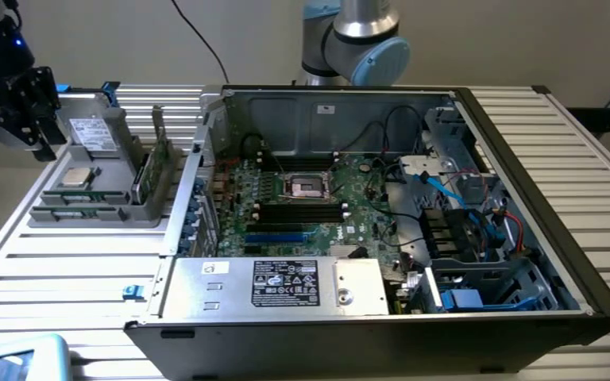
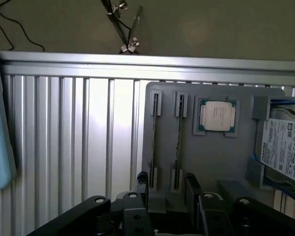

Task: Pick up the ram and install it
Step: 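Pick up the ram and move it above insertion slot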

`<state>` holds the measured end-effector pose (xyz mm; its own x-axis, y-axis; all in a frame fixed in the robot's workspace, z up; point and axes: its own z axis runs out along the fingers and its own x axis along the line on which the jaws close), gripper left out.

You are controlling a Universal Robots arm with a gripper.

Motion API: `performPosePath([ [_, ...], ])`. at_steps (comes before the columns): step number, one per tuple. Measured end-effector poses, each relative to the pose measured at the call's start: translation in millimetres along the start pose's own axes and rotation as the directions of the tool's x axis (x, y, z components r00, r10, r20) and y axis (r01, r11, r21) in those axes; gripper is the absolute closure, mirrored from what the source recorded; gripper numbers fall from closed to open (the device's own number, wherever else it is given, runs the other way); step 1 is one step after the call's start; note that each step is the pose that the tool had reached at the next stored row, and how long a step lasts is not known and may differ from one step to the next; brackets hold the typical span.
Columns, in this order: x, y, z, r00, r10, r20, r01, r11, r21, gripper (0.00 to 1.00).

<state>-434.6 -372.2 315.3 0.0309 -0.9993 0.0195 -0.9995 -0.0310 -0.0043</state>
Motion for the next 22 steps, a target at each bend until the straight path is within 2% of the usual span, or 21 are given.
performPosePath([
  [10, 5.9, -0.5, 18.2, 0.9999, 0.015, -0.0001, -0.015, 0.9999, -0.0004, 0.57],
  [22, 10.7, -7.2, 40.2, 0.9998, 0.021, -0.0001, -0.021, 0.9998, -0.002, 0.57],
])
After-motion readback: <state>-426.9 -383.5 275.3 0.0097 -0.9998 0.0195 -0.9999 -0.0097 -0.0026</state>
